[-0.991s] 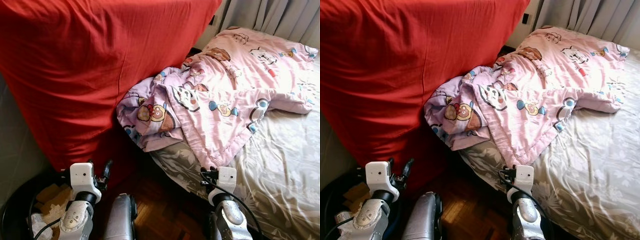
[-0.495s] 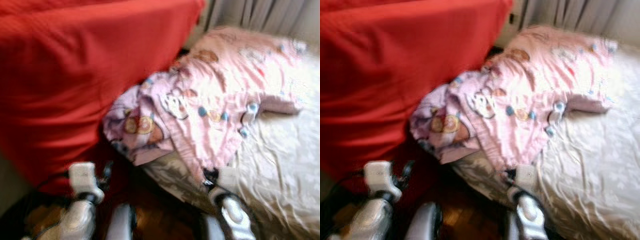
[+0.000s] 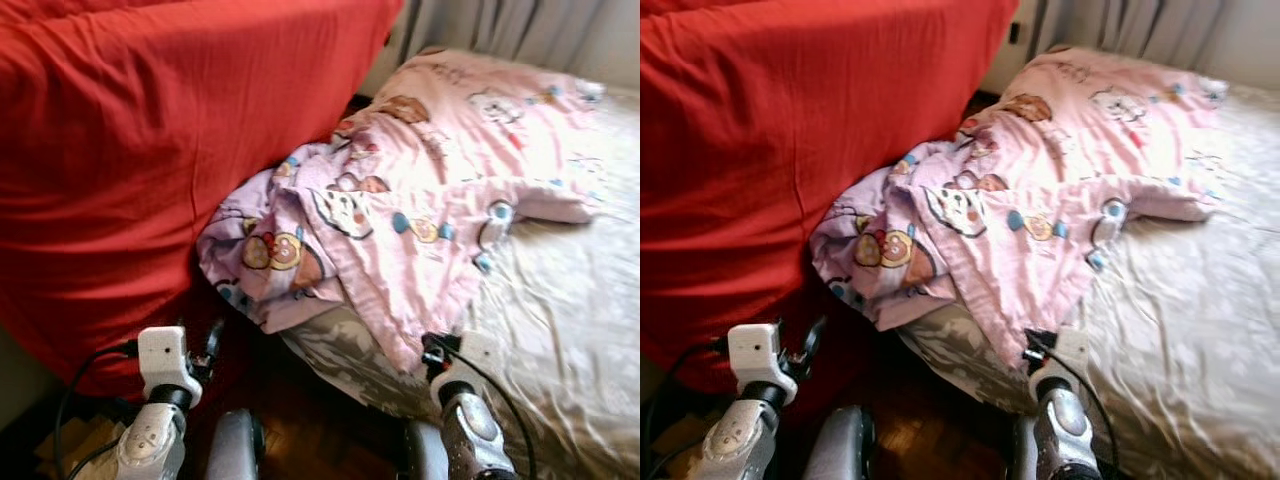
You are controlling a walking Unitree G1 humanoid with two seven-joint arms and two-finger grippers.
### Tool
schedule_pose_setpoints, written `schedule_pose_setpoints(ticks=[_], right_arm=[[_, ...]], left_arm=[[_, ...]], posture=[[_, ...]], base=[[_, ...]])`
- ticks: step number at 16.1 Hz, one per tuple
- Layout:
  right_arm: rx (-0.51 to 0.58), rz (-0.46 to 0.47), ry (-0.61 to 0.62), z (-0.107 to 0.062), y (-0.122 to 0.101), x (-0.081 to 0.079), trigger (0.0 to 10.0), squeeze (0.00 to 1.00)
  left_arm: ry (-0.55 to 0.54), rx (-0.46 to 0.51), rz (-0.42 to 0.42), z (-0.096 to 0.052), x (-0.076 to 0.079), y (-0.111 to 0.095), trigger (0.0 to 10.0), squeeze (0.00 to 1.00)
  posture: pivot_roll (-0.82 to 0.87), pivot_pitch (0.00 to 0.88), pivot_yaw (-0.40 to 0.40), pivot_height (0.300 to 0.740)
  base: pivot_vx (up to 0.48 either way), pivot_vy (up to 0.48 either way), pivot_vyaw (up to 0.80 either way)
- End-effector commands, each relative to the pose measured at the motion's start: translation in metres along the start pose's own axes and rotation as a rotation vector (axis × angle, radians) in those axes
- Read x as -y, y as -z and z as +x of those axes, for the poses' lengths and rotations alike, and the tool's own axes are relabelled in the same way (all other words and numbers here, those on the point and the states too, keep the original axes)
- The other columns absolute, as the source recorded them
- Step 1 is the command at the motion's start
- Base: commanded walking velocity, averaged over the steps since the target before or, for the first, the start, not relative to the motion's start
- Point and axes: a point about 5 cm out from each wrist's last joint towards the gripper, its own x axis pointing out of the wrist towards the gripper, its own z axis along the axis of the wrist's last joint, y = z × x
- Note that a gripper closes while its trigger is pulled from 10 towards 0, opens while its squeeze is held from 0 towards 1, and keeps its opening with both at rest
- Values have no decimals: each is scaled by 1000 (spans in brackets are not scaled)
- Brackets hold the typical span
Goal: Clean up the room
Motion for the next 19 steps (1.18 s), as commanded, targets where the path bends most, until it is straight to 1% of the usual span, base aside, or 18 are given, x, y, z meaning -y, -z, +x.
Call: schedule_pose_setpoints(ticks=[1, 4, 6, 8, 9, 14, 16, 19], right_arm=[[-15, 68, 40, 3, -2, 3, 10000, 1000], [-37, 169, 86, 7, -6, 6, 10000, 1000], [-47, 181, 96, 10, -7, 6, 10000, 1000], [-77, 229, 97, 11, -5, 2, 10000, 996], [-96, 229, 92, 11, -3, -1, 10000, 0], [-114, 256, 42, 17, -8, -15, 10000, 0], [-111, 256, 40, 19, -12, -16, 10000, 0], [-101, 259, 52, 21, -17, -13, 10000, 0]], left_arm=[[7, -14, 14, -1, 1, 1, 10000, 0], [8, -19, 20, -3, -1, 0, 10000, 0], [11, -21, 23, -4, -2, 0, 10000, 0], [10, -23, 27, -6, -4, 0, 10000, 0], [11, -25, 33, -9, -5, 0, 10000, 0], [14, -38, 50, -19, -9, 0, 10000, 0], [9, -50, 52, -23, -10, 1, 10000, 0], [3, -71, 54, -33, -11, 3, 10000, 0]], posture=[[147, 127, -35, 572], [151, 131, -26, 572], [160, 135, -20, 572], [167, 140, -14, 572], [180, 148, -9, 572], [205, 180, 1, 572], [210, 197, 2, 572], [218, 224, 1, 572]], base=[[0, 0, 0], [0, 0, 0], [0, 0, 0], [0, 0, 0], [0, 0, 0], [0, 0, 0], [0, 0, 0], [0, 0, 0]])
